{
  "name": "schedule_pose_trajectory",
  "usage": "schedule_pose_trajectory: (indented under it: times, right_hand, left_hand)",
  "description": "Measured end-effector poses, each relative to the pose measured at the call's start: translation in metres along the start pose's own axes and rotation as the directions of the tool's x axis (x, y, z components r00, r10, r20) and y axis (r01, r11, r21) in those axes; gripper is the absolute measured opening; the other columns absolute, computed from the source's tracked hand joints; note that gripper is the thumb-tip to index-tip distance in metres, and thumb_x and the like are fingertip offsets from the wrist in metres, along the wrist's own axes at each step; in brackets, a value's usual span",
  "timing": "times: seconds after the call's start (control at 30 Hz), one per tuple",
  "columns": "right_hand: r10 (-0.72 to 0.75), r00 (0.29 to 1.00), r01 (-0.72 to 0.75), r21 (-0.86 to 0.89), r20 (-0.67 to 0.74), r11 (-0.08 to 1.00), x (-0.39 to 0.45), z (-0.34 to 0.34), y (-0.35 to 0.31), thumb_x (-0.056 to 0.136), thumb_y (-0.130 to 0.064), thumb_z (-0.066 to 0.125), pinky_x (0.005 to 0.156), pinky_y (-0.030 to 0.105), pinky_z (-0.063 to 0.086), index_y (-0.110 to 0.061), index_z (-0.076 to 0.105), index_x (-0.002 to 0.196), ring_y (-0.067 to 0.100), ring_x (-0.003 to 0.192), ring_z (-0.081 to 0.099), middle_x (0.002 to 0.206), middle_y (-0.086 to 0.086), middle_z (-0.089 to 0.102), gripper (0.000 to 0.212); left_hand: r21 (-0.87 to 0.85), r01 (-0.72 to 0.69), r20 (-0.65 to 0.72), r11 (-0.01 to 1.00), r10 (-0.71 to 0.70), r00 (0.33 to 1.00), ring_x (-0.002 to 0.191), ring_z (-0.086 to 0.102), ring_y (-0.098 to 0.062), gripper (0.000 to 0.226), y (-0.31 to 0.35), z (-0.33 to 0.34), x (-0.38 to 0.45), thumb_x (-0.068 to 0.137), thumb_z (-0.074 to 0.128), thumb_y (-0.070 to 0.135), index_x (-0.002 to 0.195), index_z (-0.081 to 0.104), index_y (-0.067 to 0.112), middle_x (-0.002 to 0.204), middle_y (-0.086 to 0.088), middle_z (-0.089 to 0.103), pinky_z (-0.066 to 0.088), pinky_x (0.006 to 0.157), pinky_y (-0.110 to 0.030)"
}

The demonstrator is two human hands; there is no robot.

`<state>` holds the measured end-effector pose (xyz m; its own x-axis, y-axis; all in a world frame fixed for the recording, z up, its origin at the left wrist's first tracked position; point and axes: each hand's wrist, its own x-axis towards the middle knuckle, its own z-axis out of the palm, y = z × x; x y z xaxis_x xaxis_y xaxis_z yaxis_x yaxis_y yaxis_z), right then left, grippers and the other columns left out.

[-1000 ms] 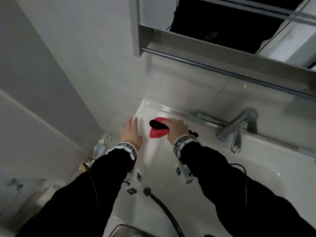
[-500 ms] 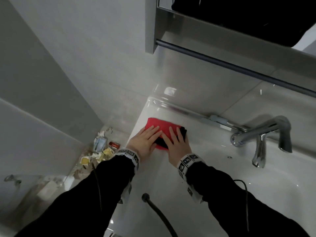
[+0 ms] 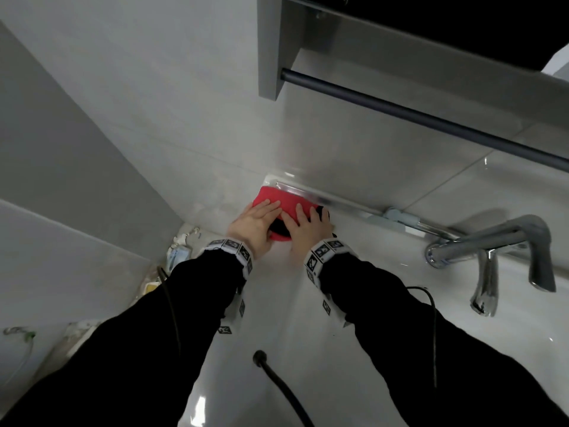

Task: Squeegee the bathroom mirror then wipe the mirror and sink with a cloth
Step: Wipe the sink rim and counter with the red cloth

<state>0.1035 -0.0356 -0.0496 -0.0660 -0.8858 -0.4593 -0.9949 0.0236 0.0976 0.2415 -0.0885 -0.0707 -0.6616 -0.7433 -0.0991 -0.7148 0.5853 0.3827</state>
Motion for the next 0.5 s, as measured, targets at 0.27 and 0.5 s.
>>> schedule_pose_trajectory:
  times: [0.27,0.5]
  right_hand:
    - [-0.030,0.996,0.025,0.057,0.086,0.998,0.005,-0.020,0.008,0.085,-0.030,0.052,0.117,0.052,0.009,-0.032,0.013,0.149,0.039,0.140,0.019,0.157,0.011,0.012,0.075]
    - [-0.081,0.978,0.041,0.200,0.194,0.979,-0.010,-0.024,0.011,0.091,-0.021,0.051,0.114,0.053,0.023,-0.043,0.007,0.148,0.033,0.145,0.003,0.159,0.000,0.001,0.075]
  left_hand:
    - [0.052,0.056,0.067,0.997,-0.059,0.996,0.145,0.015,-0.012,0.065,0.008,-0.008,0.008,0.089,0.054,0.027,0.147,0.027,0.016,0.156,0.004,0.022,0.008,0.119,-0.025]
    - [0.062,0.105,0.106,0.993,-0.111,0.988,0.146,0.012,-0.012,0.063,0.017,-0.005,-0.012,0.092,0.048,0.025,0.149,0.022,0.017,0.157,0.004,0.017,0.003,0.116,-0.021]
